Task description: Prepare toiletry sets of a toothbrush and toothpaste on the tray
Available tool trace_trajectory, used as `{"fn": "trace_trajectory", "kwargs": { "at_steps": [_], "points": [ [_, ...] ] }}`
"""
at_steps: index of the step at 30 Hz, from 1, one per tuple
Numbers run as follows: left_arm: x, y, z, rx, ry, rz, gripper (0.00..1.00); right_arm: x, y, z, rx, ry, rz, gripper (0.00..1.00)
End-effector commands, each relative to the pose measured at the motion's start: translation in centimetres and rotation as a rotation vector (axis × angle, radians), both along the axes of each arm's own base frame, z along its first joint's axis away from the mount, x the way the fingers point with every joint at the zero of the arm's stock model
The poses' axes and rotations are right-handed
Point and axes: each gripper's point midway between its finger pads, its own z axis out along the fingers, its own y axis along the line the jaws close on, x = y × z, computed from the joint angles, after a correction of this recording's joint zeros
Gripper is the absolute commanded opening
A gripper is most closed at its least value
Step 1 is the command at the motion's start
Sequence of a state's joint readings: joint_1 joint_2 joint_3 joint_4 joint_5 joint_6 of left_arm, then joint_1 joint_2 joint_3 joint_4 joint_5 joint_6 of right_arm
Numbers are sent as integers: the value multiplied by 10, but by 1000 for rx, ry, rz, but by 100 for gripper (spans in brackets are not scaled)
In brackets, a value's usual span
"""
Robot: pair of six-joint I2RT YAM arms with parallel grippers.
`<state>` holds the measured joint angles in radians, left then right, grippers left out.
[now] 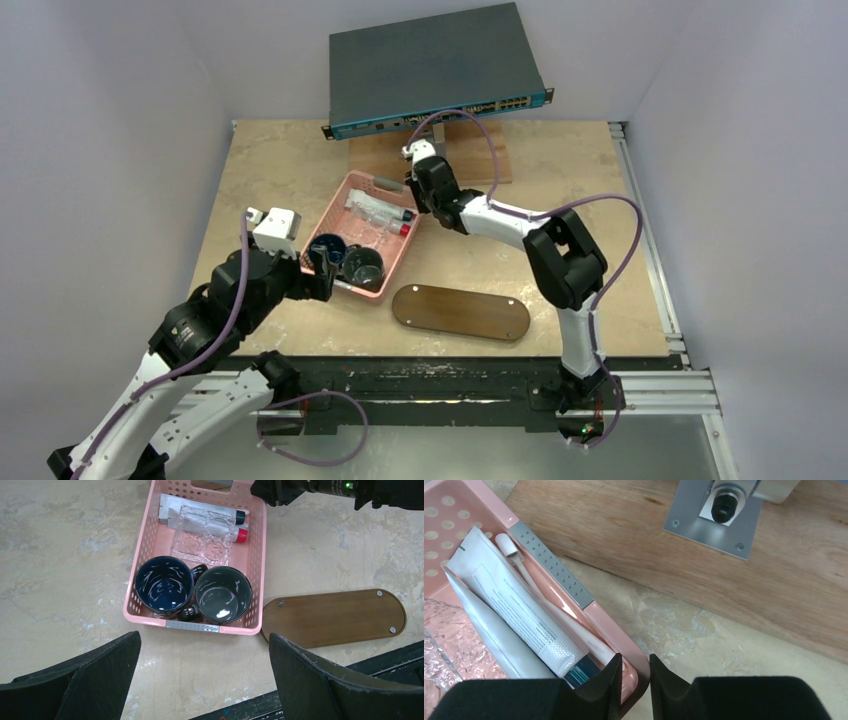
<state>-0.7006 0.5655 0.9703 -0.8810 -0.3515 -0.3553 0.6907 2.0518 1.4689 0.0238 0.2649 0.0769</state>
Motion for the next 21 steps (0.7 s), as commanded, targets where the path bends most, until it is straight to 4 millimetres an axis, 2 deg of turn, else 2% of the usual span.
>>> {"fn": "trace_trajectory", "kwargs": {
  "at_steps": [1, 10, 21],
  "points": [
    [4, -2, 3, 2, -13, -6, 100, -11, -15, 6, -14, 22, -54, 0],
    [4, -3, 2, 0, -12, -7, 99, -22, -53, -7, 23, 97, -358, 0],
    [3, -3, 3, -5, -13, -10, 99, -28, -96, -14, 217, 167, -665, 0]
  ]
}}
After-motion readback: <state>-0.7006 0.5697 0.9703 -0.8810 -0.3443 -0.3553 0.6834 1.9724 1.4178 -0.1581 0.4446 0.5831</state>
